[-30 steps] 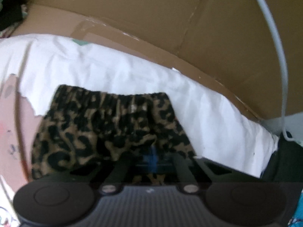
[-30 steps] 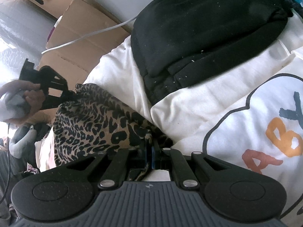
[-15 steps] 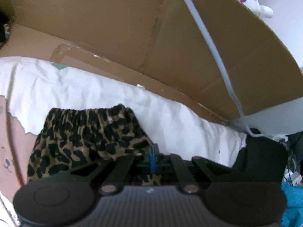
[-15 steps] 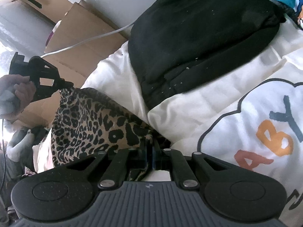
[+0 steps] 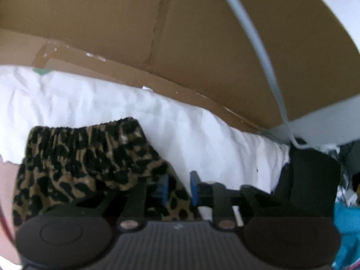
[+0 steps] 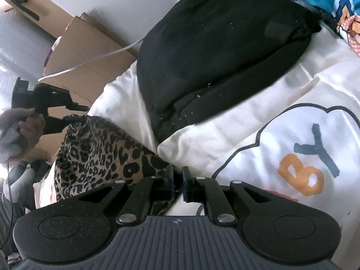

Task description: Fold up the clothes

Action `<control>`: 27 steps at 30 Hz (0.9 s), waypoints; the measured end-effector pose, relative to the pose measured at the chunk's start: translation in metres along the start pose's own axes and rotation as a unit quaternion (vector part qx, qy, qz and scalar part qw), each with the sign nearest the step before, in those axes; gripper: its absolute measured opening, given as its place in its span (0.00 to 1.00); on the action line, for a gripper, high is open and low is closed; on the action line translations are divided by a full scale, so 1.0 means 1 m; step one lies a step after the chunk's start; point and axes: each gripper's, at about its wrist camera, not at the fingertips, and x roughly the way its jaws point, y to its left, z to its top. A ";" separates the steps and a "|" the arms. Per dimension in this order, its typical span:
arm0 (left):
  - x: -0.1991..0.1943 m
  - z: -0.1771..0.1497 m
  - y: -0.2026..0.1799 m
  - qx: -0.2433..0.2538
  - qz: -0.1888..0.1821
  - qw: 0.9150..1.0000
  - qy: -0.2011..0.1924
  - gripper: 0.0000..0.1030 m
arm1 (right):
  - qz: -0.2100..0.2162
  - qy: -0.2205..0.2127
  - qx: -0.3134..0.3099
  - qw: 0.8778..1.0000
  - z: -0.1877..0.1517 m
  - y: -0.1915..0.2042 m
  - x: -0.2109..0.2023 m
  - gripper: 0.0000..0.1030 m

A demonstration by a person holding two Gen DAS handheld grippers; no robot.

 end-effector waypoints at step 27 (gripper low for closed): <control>0.027 -0.076 -0.059 0.039 0.045 0.994 0.092 0.16 | 0.018 -0.013 -0.011 1.000 0.006 0.003 -0.004 0.16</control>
